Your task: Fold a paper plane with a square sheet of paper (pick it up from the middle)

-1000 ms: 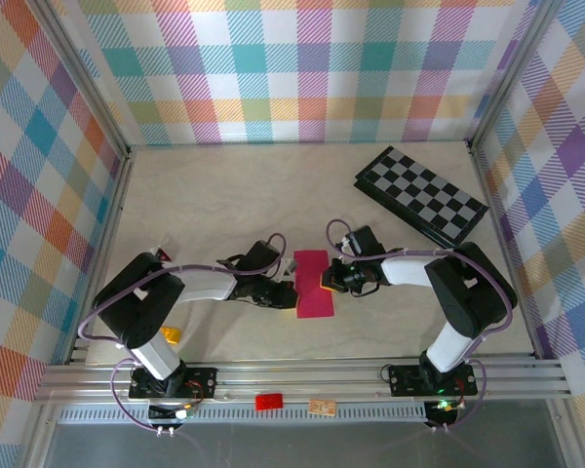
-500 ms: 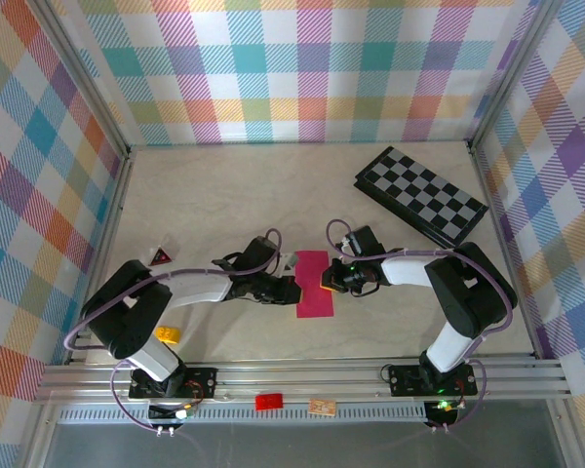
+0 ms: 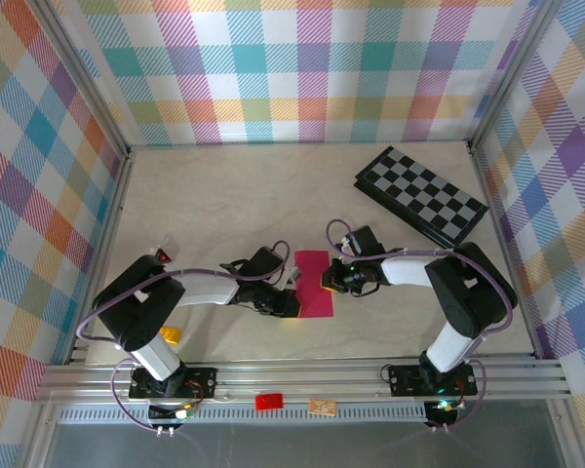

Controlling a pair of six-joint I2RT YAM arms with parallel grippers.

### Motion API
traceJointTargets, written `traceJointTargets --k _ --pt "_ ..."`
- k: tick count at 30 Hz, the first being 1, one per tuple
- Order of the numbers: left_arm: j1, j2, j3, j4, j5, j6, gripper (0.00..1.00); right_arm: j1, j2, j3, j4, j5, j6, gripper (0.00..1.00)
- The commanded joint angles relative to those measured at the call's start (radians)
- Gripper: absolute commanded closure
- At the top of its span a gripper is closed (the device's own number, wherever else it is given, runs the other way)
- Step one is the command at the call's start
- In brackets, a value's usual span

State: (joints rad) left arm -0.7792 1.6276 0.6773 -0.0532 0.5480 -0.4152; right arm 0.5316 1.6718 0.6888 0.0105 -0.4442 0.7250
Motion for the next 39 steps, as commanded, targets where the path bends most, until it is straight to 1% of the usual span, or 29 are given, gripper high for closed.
traceJointTargets --k 1,6,7,10,11,13,14,15,18,19,21,27,29,33,39 --pt "-0.036 -0.051 -0.025 -0.151 -0.076 0.071 0.94 -0.007 0.033 -0.023 -0.127 0.112 -0.009 0.99" --pt "-0.048 -0.131 -0.011 -0.129 -0.108 0.052 0.94 -0.007 0.026 -0.005 -0.128 0.094 -0.025 0.98" --pt "-0.048 -0.143 -0.006 -0.125 -0.127 0.045 0.94 -0.007 0.020 -0.001 -0.127 0.087 -0.031 0.97" --pt "-0.038 -0.161 0.024 -0.131 -0.230 0.007 0.94 -0.007 -0.025 0.012 -0.093 0.037 -0.053 0.93" --pt "-0.024 -0.158 0.038 -0.124 -0.239 -0.006 0.94 -0.006 -0.048 0.018 -0.083 0.021 -0.059 0.89" --pt "0.017 -0.149 0.060 -0.087 -0.200 -0.036 0.94 -0.003 -0.108 0.029 -0.083 0.015 -0.058 0.81" --pt "0.044 -0.146 0.070 -0.065 -0.177 -0.056 0.94 0.000 -0.145 0.031 -0.088 0.028 -0.049 0.74" --pt "0.070 -0.143 0.074 -0.032 -0.154 -0.084 0.94 0.002 -0.183 0.028 -0.097 0.042 -0.042 0.69" --pt "0.138 -0.110 0.081 0.098 -0.055 -0.161 0.92 0.002 -0.279 0.017 -0.201 0.133 -0.014 0.64" --pt "0.153 -0.094 0.091 0.123 -0.028 -0.178 0.92 0.002 -0.300 0.004 -0.221 0.148 0.001 0.64" --pt "0.174 -0.054 0.136 0.136 -0.009 -0.196 0.92 0.002 -0.338 -0.029 -0.236 0.136 0.021 0.62" --pt "0.195 0.125 0.336 0.026 0.003 -0.147 0.89 0.002 -0.388 -0.130 -0.220 0.055 0.154 0.58" --pt "0.196 0.180 0.383 0.019 0.003 -0.145 0.88 0.005 -0.384 -0.143 -0.215 0.029 0.166 0.58" --pt "0.198 0.266 0.455 -0.019 -0.006 -0.137 0.87 0.018 -0.395 -0.155 -0.226 0.035 0.179 0.58" --pt "0.201 0.329 0.493 -0.012 -0.005 -0.134 0.87 0.033 -0.404 -0.157 -0.226 0.025 0.183 0.57"
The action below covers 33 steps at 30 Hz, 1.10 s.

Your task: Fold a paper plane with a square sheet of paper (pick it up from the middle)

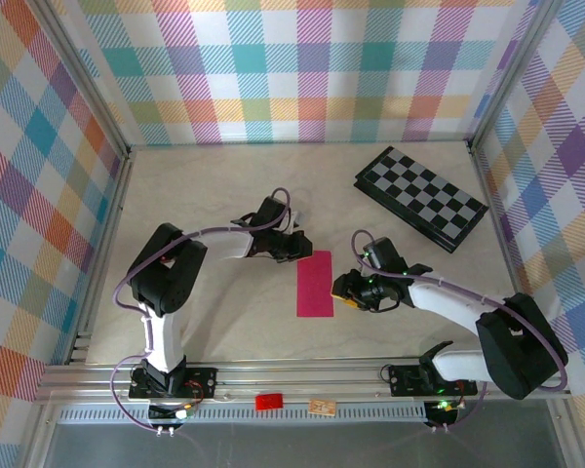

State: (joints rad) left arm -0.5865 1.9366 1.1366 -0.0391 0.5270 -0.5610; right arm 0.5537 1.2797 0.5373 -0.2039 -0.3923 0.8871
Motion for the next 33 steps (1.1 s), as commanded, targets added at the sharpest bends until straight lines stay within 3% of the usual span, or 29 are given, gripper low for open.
traceJointTargets --k 1,9,23,33 --pt "0.009 0.029 0.039 -0.025 0.018 0.013 0.87 0.013 -0.010 -0.004 -0.013 -0.030 0.020 0.57" --pt "0.022 0.071 0.014 -0.031 -0.005 0.035 0.87 0.032 -0.002 -0.005 -0.014 -0.051 0.030 0.53" --pt "0.050 0.084 -0.121 0.109 0.036 0.003 0.87 0.043 0.078 -0.001 0.079 -0.113 0.048 0.43" --pt "0.051 0.093 -0.117 0.136 0.068 -0.013 0.87 0.042 0.150 0.026 0.213 -0.155 0.061 0.43"
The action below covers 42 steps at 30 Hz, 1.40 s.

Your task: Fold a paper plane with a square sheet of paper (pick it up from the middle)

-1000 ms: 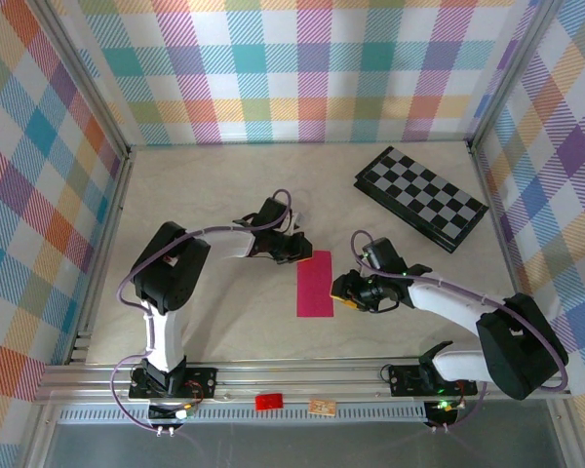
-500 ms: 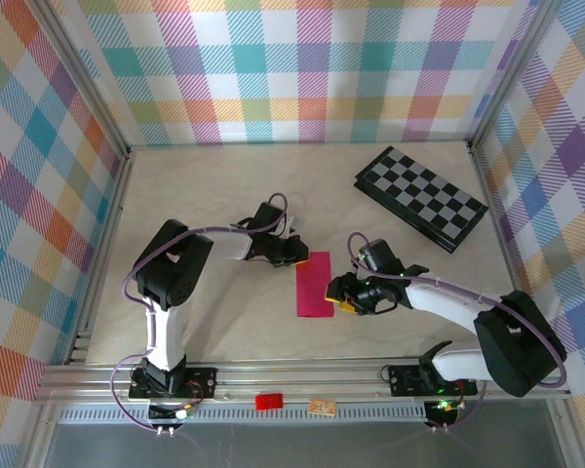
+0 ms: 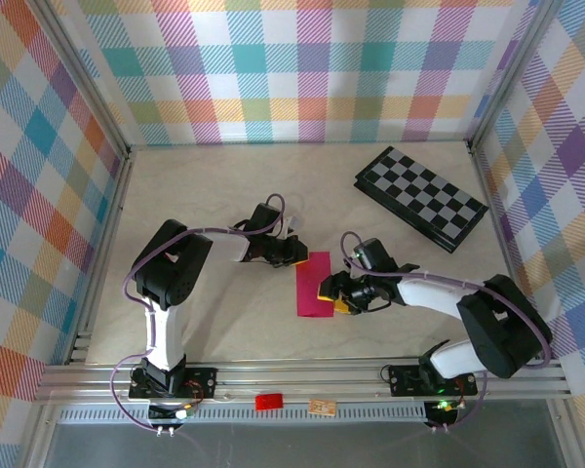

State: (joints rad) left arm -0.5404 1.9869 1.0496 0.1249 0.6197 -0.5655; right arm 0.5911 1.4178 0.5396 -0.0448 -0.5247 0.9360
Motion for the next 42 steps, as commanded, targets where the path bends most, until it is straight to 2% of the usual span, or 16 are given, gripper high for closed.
traceJointTargets --k 1,7,13,24,34,42 --pt "0.005 0.042 -0.028 -0.030 -0.024 -0.008 0.87 0.003 0.015 0.027 0.058 -0.020 0.011 0.43" --pt "0.005 0.044 -0.028 -0.030 -0.022 -0.005 0.87 -0.033 0.054 0.049 0.095 -0.056 -0.019 0.45" --pt "0.005 0.038 -0.033 -0.017 -0.012 -0.008 0.86 -0.079 0.111 0.049 0.185 -0.147 -0.040 0.58" --pt "0.005 0.028 -0.035 -0.002 0.001 -0.013 0.85 -0.131 0.195 0.062 0.227 -0.196 -0.076 0.75" --pt "0.005 0.024 -0.036 -0.002 0.004 -0.010 0.85 -0.171 0.223 0.072 0.236 -0.232 -0.110 0.75" --pt "0.004 0.016 -0.042 0.008 0.007 -0.015 0.83 -0.178 0.250 0.085 0.237 -0.244 -0.124 0.80"
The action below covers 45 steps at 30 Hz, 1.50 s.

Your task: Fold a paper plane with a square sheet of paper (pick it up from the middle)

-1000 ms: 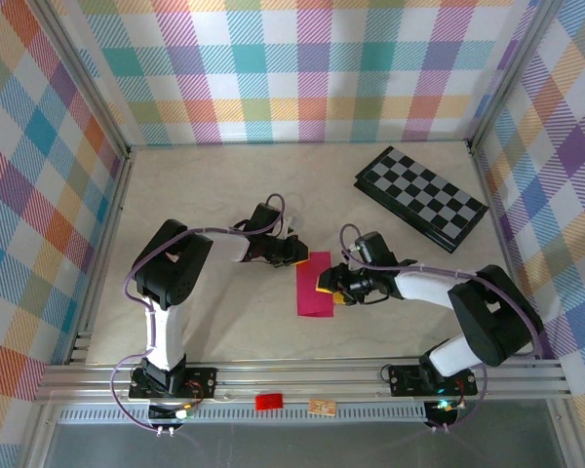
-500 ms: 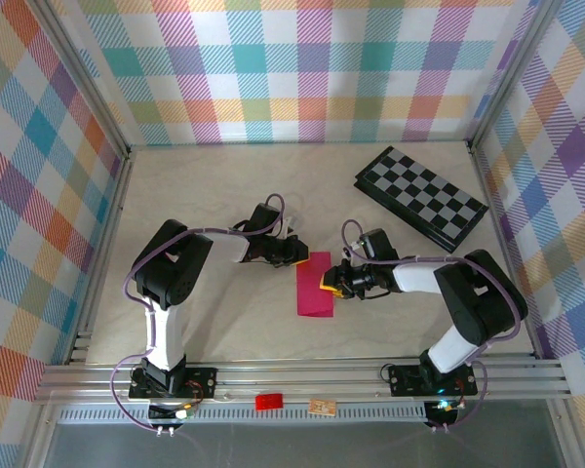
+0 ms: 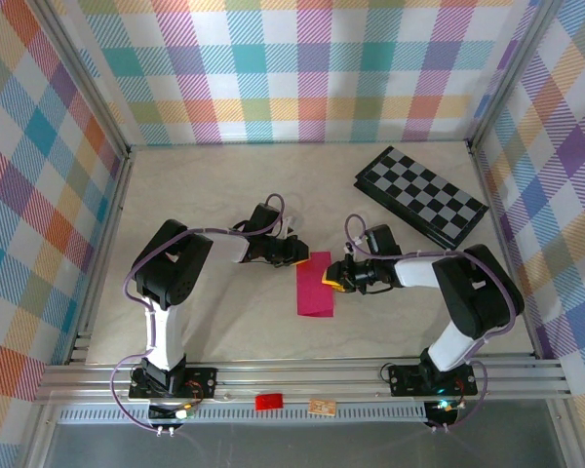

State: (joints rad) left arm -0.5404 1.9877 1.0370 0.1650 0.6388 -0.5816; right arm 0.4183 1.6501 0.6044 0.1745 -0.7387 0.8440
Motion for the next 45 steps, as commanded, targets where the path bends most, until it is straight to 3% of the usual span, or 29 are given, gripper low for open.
traceJointTargets --k 1,6,12,15,21,28,32,38,45 --pt "0.005 0.012 -0.032 -0.030 -0.011 0.001 0.82 -0.006 0.021 0.021 0.017 -0.029 -0.033 0.82" --pt "0.004 -0.014 -0.027 -0.024 0.004 -0.009 0.76 -0.007 0.025 0.019 0.010 -0.011 -0.037 0.86" --pt "-0.003 -0.168 -0.039 -0.019 -0.003 -0.014 0.50 -0.005 0.024 0.022 0.006 0.022 -0.021 0.89" --pt "-0.004 -0.264 -0.087 0.002 -0.027 0.005 0.44 -0.005 0.011 0.011 0.050 0.067 0.028 0.90" --pt "-0.014 -0.389 -0.229 0.113 -0.070 0.023 0.43 0.007 0.008 0.005 0.095 0.123 0.100 0.88" --pt "-0.054 -0.471 -0.339 0.132 -0.130 0.101 0.43 0.008 0.010 0.019 0.073 0.044 0.045 0.81" --pt "-0.059 -0.483 -0.361 0.114 -0.137 0.117 0.44 0.008 0.023 0.033 0.065 0.002 0.022 0.86" --pt "-0.066 -0.480 -0.369 0.126 -0.127 0.118 0.46 0.008 0.031 0.039 0.048 0.044 0.020 0.92" --pt "-0.159 -0.538 -0.367 0.048 -0.263 0.249 0.45 0.007 -0.001 0.011 0.097 0.122 0.075 0.94"
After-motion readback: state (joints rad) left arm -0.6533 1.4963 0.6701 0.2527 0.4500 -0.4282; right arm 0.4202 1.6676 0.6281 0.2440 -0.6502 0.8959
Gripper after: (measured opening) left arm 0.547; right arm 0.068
